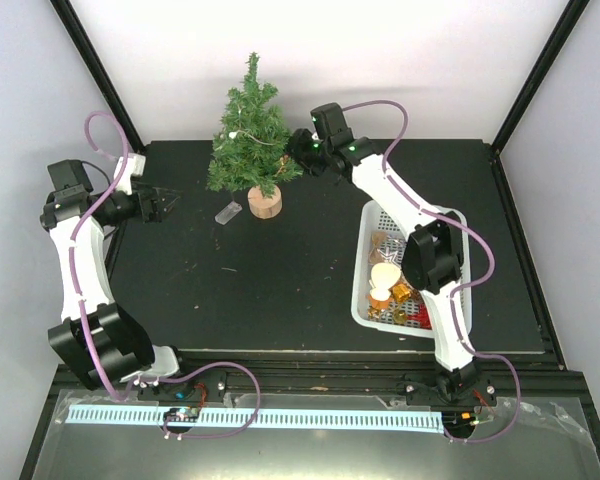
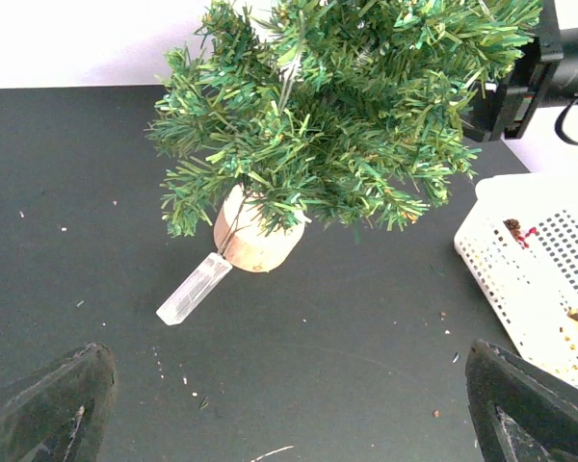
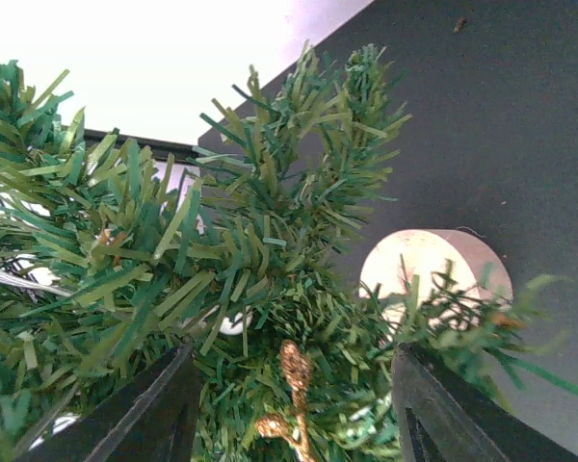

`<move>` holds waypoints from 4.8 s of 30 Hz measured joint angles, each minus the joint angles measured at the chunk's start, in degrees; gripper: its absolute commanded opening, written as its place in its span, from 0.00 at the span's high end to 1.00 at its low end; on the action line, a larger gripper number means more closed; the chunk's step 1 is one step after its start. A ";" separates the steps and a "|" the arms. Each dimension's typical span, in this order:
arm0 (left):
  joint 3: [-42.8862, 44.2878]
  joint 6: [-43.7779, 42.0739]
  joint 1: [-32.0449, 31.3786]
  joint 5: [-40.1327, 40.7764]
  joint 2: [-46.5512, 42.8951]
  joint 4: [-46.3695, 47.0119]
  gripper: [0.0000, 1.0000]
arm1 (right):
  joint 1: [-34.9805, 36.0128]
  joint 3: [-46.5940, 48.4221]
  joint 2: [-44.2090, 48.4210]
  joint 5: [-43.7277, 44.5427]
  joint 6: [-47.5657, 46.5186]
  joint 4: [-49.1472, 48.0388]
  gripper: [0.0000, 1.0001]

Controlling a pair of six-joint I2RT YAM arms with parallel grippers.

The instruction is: Decorate the small christmas tree

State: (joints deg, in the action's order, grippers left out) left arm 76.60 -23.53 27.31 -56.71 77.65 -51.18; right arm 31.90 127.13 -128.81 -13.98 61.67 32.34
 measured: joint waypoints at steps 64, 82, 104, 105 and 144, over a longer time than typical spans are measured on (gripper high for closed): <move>23.61 -11.26 -8.55 15.58 2.29 -33.81 0.01 | -15.19 -69.79 47.76 9.55 -23.08 27.32 0.59; 23.45 -6.58 -12.83 16.02 5.53 -29.57 0.01 | -15.78 -76.13 44.65 7.41 -25.07 20.68 0.90; 22.91 -6.99 -13.16 16.39 5.99 -28.52 0.01 | -13.84 -56.41 55.01 8.28 -24.52 31.21 0.99; 22.91 -7.10 -13.16 16.41 6.08 -28.52 0.01 | -13.05 -53.18 54.75 8.20 -24.52 31.26 0.99; 16.96 -7.32 -13.18 17.14 5.27 -27.98 0.01 | 1.66 9.18 9.99 -11.67 -15.37 -2.97 0.99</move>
State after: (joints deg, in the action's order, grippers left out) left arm 93.56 -30.85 14.13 -39.57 82.91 -79.15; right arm 33.56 136.31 -118.83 -25.65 46.30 29.36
